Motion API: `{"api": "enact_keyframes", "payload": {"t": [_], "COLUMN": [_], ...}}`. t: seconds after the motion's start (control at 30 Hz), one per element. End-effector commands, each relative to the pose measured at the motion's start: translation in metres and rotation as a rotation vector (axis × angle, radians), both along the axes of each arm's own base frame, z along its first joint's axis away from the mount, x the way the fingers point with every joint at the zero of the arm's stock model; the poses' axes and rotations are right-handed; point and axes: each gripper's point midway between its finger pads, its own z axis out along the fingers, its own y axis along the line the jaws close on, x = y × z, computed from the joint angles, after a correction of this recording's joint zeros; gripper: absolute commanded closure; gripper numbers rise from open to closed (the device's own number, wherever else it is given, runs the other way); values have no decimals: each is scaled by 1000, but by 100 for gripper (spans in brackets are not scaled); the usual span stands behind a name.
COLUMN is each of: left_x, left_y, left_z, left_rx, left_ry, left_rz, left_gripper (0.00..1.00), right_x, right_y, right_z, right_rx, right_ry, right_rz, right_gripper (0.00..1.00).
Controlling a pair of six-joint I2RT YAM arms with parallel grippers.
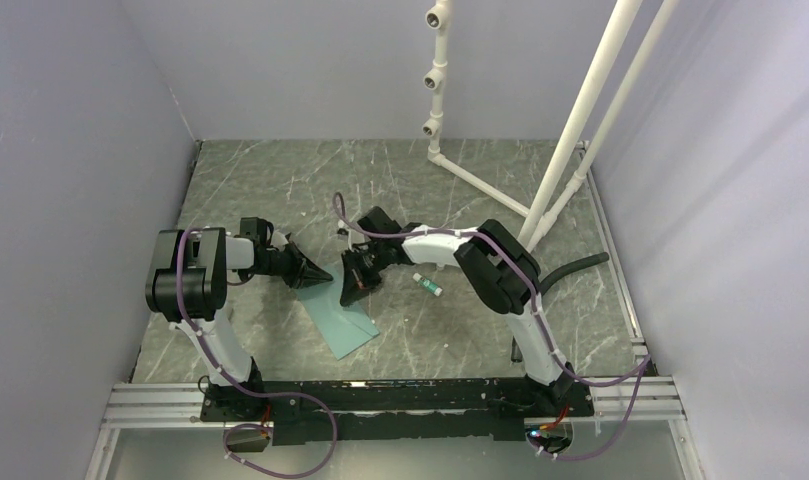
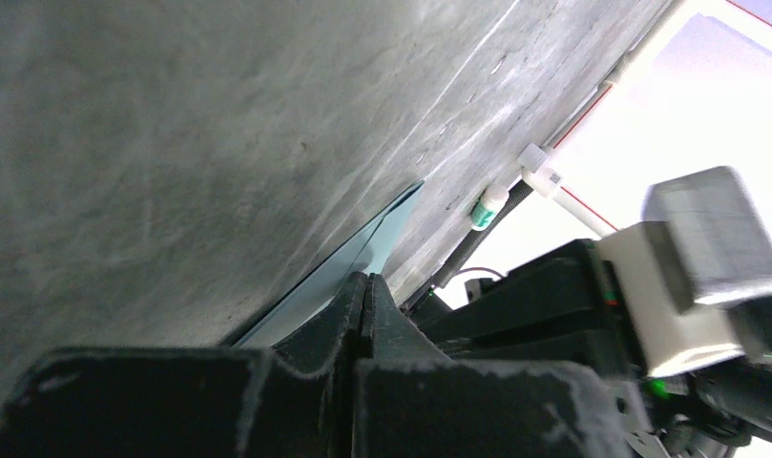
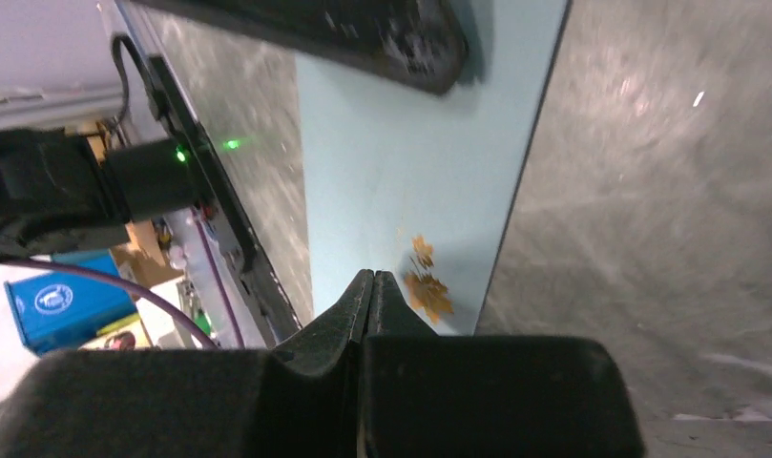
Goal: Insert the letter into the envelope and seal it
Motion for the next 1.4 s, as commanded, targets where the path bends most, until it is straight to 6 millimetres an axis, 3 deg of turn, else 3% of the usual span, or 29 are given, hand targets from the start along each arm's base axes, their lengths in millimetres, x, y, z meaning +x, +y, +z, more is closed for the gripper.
{"api": "enact_keyframes", "payload": {"t": [0.0,0.43,0.77,1.37], "left_x": [-15,-17,-15,-19], "left_y": [7,7,7,8], "left_z": [-26,-29,-28,-31], "left_rx": [70,67,67,77], "left_ry": [84,95,86,100], "left_rz": [8,4,1,0], "left_gripper": [98,98,98,97], "right_x": [43,38,13,-10], "right_y": [34,46,24,20], "right_z": [31,-2,-26,-34], "right_rx": [90,49,-26,-42], "right_ry": [-116,-27,46,67], "right_rz": [-106,-79,-15,46], "right_gripper": [100,100,100,100]}}
